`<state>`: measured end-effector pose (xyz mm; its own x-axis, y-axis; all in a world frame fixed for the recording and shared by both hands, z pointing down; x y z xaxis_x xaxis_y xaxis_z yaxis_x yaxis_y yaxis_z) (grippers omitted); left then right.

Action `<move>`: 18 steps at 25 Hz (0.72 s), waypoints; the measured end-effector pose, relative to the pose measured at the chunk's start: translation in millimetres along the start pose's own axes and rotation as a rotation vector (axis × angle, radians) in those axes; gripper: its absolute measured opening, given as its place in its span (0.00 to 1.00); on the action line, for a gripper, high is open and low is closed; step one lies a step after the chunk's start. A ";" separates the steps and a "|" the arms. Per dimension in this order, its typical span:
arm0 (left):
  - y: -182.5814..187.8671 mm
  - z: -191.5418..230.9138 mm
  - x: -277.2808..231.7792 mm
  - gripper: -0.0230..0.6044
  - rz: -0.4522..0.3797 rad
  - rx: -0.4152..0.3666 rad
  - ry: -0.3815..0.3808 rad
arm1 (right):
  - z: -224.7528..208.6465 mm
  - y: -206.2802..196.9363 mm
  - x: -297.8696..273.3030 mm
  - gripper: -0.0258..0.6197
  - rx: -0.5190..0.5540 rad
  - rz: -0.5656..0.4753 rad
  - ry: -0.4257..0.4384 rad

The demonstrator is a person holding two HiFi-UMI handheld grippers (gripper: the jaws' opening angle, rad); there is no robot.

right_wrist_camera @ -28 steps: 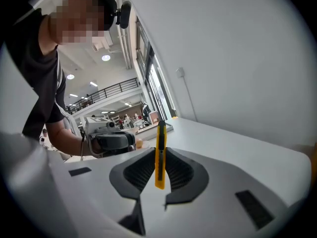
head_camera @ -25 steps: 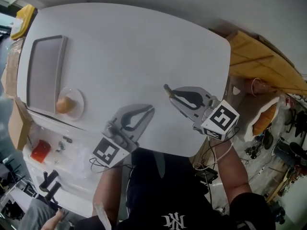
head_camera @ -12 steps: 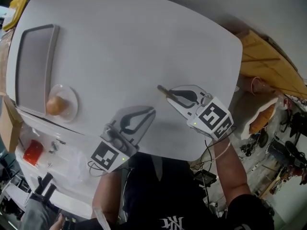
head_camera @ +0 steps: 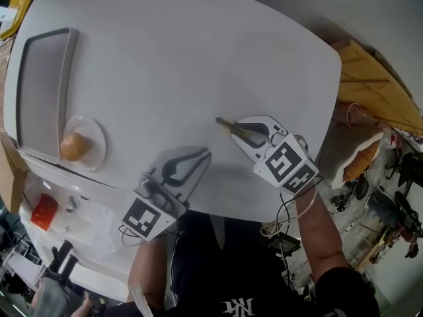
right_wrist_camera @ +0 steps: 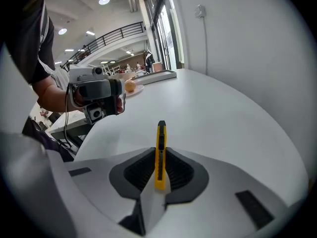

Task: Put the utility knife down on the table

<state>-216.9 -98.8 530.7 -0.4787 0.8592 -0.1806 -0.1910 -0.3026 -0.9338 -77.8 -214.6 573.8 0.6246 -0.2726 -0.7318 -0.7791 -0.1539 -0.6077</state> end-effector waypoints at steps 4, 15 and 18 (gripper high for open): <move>-2.2 1.4 -1.6 0.07 -0.005 -0.009 -0.006 | -0.6 2.4 -3.2 0.12 0.020 0.025 -0.008; -6.4 0.3 -4.7 0.07 -0.006 -0.007 -0.017 | -0.9 7.0 -11.6 0.12 0.084 0.077 -0.035; -5.8 1.1 -4.2 0.07 -0.013 -0.003 -0.019 | -2.1 6.7 -13.8 0.12 0.084 0.085 -0.039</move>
<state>-214.7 -101.2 537.2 -0.4923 0.8551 -0.1627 -0.1944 -0.2902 -0.9370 -91.8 -213.8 580.5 0.5594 -0.2436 -0.7923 -0.8232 -0.0508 -0.5655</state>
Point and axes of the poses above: the fingertips, and each gripper's own axes: x backward along the fingers, z to its left, y out of its top, the point moved 8 cm from there along x, backward along the fingers, and after that the axes turned 9 degrees about y, right-handed, at the moved point
